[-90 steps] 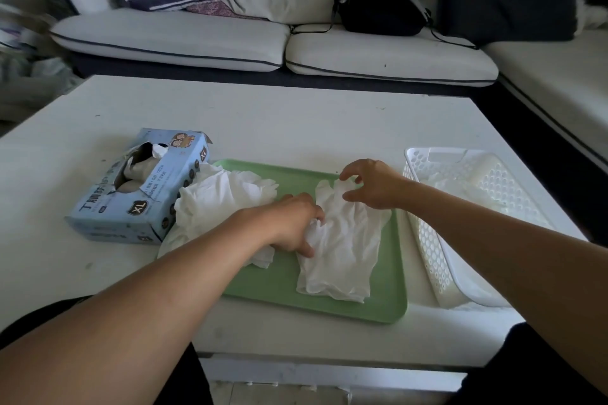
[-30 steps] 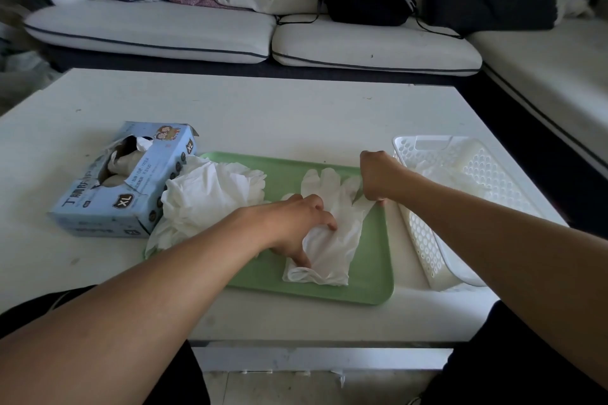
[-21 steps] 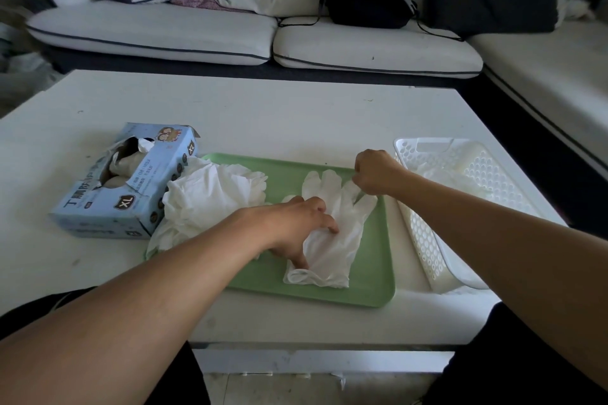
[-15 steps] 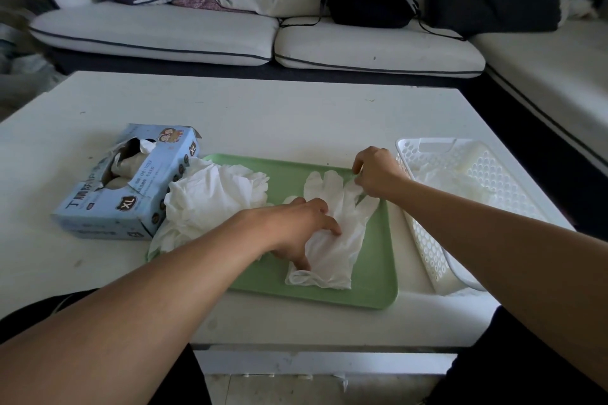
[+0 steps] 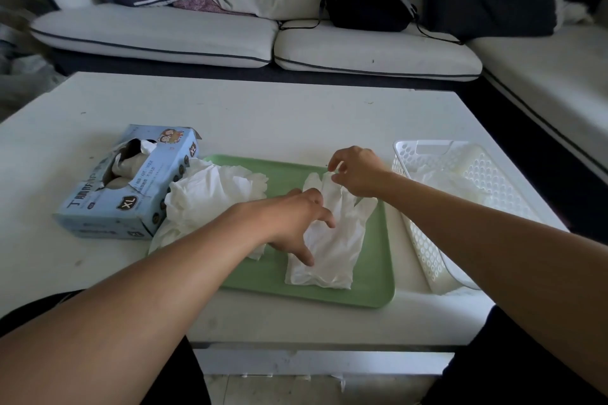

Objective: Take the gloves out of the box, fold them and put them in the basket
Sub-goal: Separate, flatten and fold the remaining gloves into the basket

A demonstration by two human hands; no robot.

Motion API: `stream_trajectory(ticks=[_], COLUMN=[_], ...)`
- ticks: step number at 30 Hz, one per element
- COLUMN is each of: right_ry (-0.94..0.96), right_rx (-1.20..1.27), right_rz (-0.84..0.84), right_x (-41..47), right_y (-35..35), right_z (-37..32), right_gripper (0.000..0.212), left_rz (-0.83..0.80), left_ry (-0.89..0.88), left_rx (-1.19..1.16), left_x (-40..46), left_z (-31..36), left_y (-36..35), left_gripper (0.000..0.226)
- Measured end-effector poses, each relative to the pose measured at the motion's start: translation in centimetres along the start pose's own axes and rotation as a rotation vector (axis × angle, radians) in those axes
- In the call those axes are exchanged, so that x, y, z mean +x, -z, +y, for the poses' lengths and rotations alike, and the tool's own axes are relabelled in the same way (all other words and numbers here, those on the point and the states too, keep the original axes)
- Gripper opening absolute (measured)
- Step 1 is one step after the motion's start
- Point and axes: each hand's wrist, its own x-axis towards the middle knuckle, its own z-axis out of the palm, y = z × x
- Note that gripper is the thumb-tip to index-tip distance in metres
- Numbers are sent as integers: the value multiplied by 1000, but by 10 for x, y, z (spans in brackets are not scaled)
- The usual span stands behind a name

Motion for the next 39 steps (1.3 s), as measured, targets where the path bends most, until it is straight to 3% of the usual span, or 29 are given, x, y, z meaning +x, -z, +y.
stream_trajectory(ticks=[9,15,20,25,32,39], right_ry=[-188,-104,-47,-51,-181,-42], right_rx=[360,239,69,103,242,178], right_rz=[-79,20,-19,7,147,221], right_x=[6,9,3,10,14,14], right_y=[-6,1,-2,-11,-19,-21], right_z=[8,5,9,11,10,9], right_gripper=[14,16,24,33,17,20], left_rz=[-33,-64,-68,-64,-67,-67], left_ry=[61,88,82,72,70,74], left_rx=[146,164,182,177,165,170], left_x=[-6,-5,-5,-5,-5,-4], left_z=[6,8,9,8,7,6], left_y=[-11,-8,-9,-11,-11,-12], left_gripper=[89,92,94,94,93,94])
